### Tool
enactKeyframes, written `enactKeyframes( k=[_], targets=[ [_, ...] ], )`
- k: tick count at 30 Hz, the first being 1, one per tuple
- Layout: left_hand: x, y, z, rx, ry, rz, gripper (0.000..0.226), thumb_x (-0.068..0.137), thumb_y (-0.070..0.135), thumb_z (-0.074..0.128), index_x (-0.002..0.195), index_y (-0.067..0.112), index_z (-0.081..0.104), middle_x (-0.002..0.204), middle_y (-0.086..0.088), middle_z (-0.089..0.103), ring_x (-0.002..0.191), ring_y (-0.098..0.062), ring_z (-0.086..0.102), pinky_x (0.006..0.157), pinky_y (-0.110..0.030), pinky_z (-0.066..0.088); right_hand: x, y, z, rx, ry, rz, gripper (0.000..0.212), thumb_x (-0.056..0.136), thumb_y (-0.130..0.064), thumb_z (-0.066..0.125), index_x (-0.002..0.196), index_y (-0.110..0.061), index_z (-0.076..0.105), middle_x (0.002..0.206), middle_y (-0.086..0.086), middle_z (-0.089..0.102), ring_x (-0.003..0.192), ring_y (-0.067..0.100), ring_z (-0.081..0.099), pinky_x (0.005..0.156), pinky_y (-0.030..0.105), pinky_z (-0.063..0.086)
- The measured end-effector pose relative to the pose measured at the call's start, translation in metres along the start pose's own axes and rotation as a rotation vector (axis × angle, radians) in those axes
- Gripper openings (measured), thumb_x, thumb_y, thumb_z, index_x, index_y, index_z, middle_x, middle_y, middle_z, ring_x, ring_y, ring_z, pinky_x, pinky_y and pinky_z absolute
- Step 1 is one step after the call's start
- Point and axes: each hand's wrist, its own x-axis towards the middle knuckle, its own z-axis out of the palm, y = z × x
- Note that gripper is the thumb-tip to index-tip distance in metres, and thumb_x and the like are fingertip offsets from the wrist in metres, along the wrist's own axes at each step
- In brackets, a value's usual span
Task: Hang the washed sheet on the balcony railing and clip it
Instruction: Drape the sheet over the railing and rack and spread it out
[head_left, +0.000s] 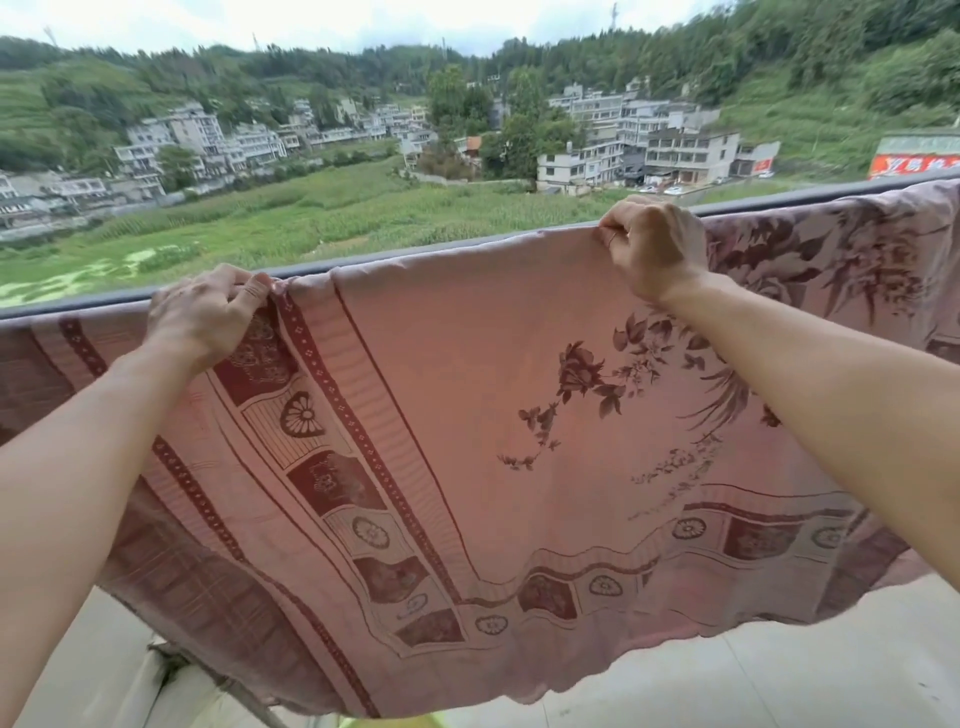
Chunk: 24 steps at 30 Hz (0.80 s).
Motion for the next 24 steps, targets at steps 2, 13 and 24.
enactKeyframes(
  k=[2, 13, 24],
  targets=[
    [0.002, -0.001, -0.002, -0.028, -0.003, -0.036, 0.063, 0.096, 0.062, 0.019, 0.134, 0.018, 0.045, 0.138, -0.020, 0.049, 0.126, -0.039, 0.042, 0.103, -0.049, 0.028, -0.020, 0.019, -0.002, 0.045, 0.054, 0.082, 0.020, 0.096, -0.022, 0.054, 0.097, -0.008, 0.069, 0.097, 0.012, 0.071, 0.087, 0.031, 0.064, 0.072, 0.030, 0.043],
    [0.012, 0.025, 0.005, 0.031, 0.116, -0.068, 0.062, 0.097, 0.058, 0.028, 0.130, 0.010, 0.050, 0.134, -0.022, 0.051, 0.119, -0.040, 0.048, 0.104, -0.053, 0.030, -0.128, 0.064, 0.022, -0.060, -0.307, 0.246, 0.024, 0.095, -0.026, 0.054, 0.096, -0.007, 0.068, 0.098, 0.016, 0.070, 0.089, 0.037, 0.063, 0.073, 0.040, 0.045],
    [0.000, 0.300, 0.033, -0.341, 0.076, 0.557, 0.034, 0.098, 0.035, 0.041, 0.119, 0.012, 0.055, 0.122, -0.013, 0.057, 0.111, -0.031, 0.052, 0.098, -0.044, 0.034, -0.098, 0.071, -0.017, 0.188, -0.397, 0.341, 0.019, 0.088, -0.044, 0.060, 0.100, -0.031, 0.067, 0.092, -0.011, 0.068, 0.081, 0.012, 0.065, 0.077, 0.036, 0.055]
  ],
)
